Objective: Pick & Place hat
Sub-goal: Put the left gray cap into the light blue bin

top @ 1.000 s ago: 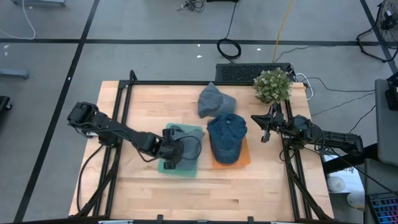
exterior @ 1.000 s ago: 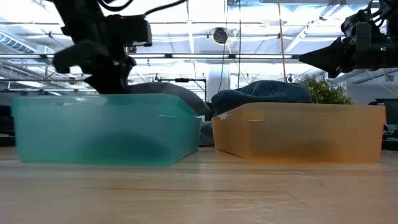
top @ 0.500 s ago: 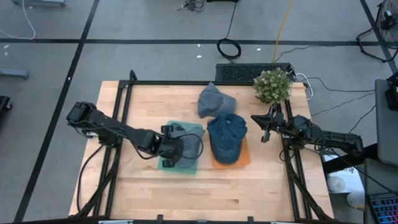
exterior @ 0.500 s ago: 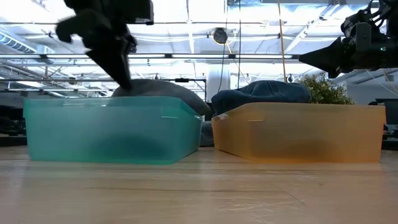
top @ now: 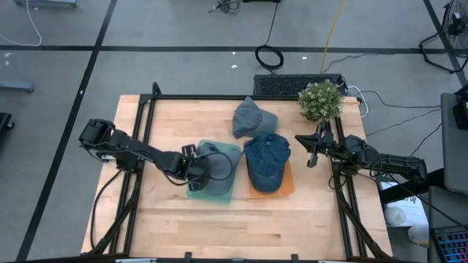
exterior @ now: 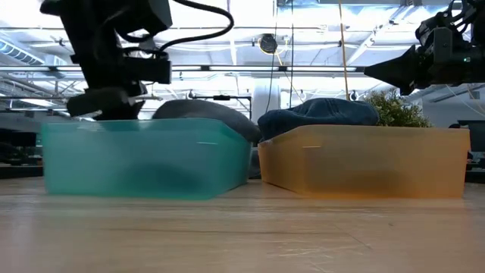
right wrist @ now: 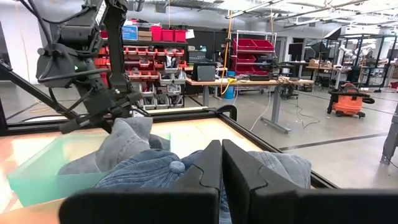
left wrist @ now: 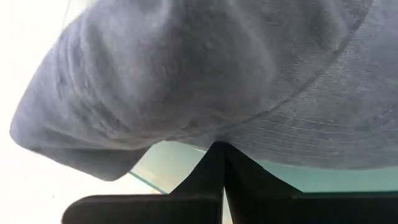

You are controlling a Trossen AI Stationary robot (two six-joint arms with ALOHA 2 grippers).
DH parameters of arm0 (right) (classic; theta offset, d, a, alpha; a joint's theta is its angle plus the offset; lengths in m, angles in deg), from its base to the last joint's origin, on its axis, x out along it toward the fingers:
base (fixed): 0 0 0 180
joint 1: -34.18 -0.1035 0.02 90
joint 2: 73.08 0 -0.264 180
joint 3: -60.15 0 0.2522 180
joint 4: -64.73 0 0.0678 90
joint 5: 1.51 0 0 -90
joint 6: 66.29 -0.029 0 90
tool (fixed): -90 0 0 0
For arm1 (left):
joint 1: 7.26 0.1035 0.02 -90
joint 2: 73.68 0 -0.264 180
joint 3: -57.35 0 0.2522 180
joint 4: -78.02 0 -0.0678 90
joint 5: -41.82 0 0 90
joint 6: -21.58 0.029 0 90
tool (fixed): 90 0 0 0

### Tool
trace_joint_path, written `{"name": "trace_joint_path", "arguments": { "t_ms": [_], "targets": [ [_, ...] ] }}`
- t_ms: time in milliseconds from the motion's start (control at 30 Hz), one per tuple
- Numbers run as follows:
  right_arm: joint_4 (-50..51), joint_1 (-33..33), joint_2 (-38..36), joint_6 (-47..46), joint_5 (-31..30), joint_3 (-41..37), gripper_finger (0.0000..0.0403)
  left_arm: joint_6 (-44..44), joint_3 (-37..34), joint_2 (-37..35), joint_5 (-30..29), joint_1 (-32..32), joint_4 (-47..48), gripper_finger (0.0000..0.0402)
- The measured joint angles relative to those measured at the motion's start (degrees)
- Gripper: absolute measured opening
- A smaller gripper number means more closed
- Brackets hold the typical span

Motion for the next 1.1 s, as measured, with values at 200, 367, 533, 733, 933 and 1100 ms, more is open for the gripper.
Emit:
{"name": "trace_joint_path", "arguments": {
  "t_ms": [200,367,533,733,933,1100],
  "targets": [
    [0.0,0.0,0.0,0.0,0.0,0.0,0.0000,2.8,0.8,0.0,-1.5,0.5,-1.8,0.0004],
    [0.0,0.0,0.0,0.0,0.0,0.0,0.0000,4.3,1.2,0.0,-2.6,1.1,-3.0,0.0005],
    [0.0,0.0,0.0,0.0,0.0,0.0,0.0000,4.6,-1.5,0.4,-1.1,3.3,-11.9,0.0005],
    [0.0,0.0,0.0,0.0,0.0,0.0,0.0000,3.0,-5.3,0.6,3.2,5.3,-15.4,0.0005],
    [0.0,0.0,0.0,0.0,0.0,0.0,0.0000,-7.1,-2.7,-0.2,3.9,5.1,-6.1,0.0005],
    [0.0,0.0,0.0,0.0,0.0,0.0,0.0000,-18.0,-1.4,-0.1,4.3,5.1,-0.8,0.0005]
  ]
}}
